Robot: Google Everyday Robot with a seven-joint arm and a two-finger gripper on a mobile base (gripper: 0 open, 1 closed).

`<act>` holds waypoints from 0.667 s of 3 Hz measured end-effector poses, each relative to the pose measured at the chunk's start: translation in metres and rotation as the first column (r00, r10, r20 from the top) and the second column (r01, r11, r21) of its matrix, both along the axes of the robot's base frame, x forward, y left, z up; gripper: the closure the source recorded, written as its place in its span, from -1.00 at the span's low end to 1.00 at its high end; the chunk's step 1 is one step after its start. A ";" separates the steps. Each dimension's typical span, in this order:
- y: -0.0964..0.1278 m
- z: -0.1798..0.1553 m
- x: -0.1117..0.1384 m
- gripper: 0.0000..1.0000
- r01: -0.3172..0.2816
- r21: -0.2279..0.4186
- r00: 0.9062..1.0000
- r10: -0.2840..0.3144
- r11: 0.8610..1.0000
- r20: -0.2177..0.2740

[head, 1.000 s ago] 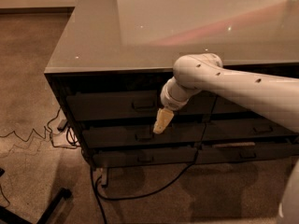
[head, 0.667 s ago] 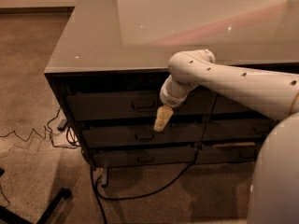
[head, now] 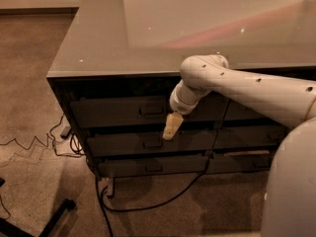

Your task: Open top drawer

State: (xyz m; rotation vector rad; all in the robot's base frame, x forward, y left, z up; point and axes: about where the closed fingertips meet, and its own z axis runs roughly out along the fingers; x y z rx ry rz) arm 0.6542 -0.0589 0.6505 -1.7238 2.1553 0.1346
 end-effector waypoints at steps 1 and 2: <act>-0.003 -0.017 0.022 -1.00 0.019 -0.029 0.999 -0.018 0.999 0.030; -0.012 -0.035 0.049 -1.00 0.049 -0.127 0.997 -0.040 0.991 0.073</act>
Offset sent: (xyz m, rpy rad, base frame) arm 0.0863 -0.0258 -0.0498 -0.2762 -0.1373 -0.0794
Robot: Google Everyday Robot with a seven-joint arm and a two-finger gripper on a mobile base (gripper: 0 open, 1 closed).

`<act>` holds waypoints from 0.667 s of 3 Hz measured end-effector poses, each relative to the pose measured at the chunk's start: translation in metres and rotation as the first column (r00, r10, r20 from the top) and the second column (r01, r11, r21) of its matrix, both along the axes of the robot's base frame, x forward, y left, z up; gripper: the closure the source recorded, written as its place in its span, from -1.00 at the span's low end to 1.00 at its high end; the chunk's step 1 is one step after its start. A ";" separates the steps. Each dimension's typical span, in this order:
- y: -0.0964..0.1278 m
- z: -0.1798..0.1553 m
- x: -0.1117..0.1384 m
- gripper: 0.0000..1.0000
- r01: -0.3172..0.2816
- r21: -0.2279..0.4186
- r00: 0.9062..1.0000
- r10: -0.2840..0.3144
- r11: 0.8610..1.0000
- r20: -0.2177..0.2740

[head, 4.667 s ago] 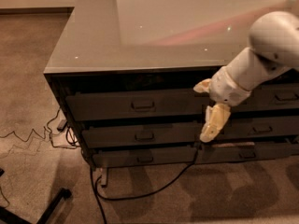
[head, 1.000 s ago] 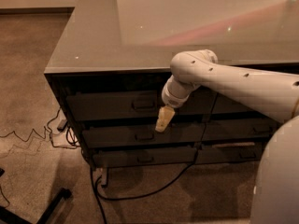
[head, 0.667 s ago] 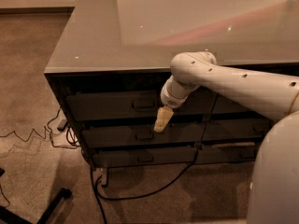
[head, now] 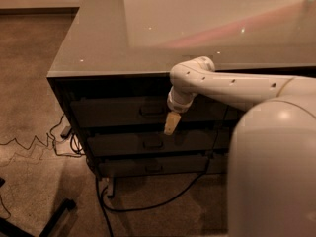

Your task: Open top drawer

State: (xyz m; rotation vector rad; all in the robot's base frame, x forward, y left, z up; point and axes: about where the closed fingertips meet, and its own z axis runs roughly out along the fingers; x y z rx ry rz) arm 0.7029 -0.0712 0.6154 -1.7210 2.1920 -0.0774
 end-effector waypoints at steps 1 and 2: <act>-0.002 0.000 0.004 -0.63 0.004 -0.020 1.000 -0.004 1.000 0.010; -0.012 0.002 -0.002 -0.16 0.034 -0.084 0.999 -0.032 0.996 0.029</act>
Offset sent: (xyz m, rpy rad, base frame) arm -0.0260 -0.0522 0.0206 -0.3327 -0.1052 -0.1481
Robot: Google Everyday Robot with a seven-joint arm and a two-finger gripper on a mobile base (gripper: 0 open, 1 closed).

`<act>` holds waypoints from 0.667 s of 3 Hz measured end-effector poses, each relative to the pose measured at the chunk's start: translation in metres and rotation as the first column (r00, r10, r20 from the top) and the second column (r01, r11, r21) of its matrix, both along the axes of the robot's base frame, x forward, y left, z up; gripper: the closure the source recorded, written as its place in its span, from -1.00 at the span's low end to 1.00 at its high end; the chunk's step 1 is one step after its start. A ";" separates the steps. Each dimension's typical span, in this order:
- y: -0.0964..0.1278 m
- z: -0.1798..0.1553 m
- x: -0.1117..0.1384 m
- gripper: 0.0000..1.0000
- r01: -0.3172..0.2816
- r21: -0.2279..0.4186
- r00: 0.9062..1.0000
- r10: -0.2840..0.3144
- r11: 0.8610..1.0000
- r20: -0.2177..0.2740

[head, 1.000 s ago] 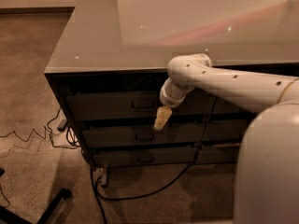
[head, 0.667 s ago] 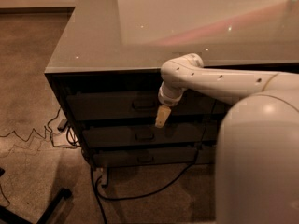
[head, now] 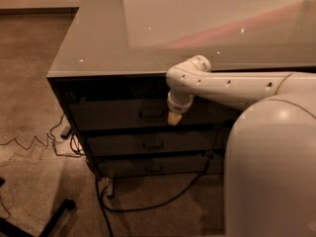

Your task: Open top drawer

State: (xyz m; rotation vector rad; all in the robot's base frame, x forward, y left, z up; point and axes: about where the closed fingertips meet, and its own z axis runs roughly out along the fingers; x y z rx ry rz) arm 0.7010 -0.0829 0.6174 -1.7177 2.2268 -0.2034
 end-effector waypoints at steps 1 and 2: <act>0.000 0.005 0.000 0.30 0.000 0.000 1.000 0.000 1.000 0.000; 0.000 0.010 0.000 0.77 0.000 0.000 1.000 0.000 1.000 0.000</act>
Offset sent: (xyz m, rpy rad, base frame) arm -0.0856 -0.0299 0.0305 -0.2536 -0.0254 -0.0698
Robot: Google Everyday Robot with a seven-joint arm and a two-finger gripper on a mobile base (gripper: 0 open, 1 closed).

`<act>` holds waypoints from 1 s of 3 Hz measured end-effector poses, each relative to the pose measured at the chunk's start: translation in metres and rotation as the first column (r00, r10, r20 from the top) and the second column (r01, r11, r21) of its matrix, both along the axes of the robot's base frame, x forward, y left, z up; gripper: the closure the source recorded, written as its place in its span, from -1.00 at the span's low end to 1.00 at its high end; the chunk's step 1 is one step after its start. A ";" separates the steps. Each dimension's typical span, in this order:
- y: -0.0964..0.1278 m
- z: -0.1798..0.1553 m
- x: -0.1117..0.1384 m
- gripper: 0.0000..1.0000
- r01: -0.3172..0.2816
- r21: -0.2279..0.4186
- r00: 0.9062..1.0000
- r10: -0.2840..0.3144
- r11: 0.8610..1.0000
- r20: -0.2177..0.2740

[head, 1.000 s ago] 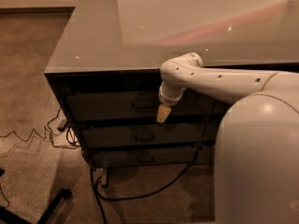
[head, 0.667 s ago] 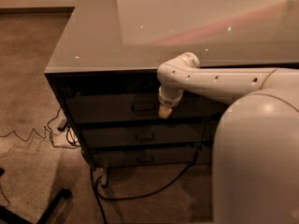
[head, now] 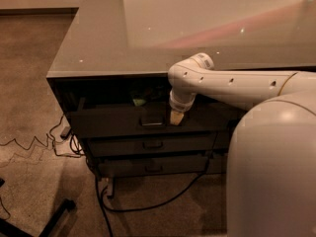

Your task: Open top drawer

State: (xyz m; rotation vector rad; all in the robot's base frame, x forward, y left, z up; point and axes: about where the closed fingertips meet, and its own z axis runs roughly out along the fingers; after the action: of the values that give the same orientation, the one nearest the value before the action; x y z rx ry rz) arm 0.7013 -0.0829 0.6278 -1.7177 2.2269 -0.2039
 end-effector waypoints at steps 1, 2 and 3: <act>0.000 0.000 0.000 1.00 0.000 0.000 1.000 0.000 1.000 0.000; 0.001 0.000 0.002 1.00 0.000 0.003 1.000 0.000 1.000 -0.005; 0.001 0.001 -0.006 1.00 -0.009 0.002 1.000 0.009 1.000 -0.005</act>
Offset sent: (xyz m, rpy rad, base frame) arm 0.0108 0.0054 -0.0004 0.0184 0.0164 0.0002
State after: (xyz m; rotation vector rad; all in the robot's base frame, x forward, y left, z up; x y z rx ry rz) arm 0.6948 -0.0816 0.6289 -1.7295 2.2217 -0.1958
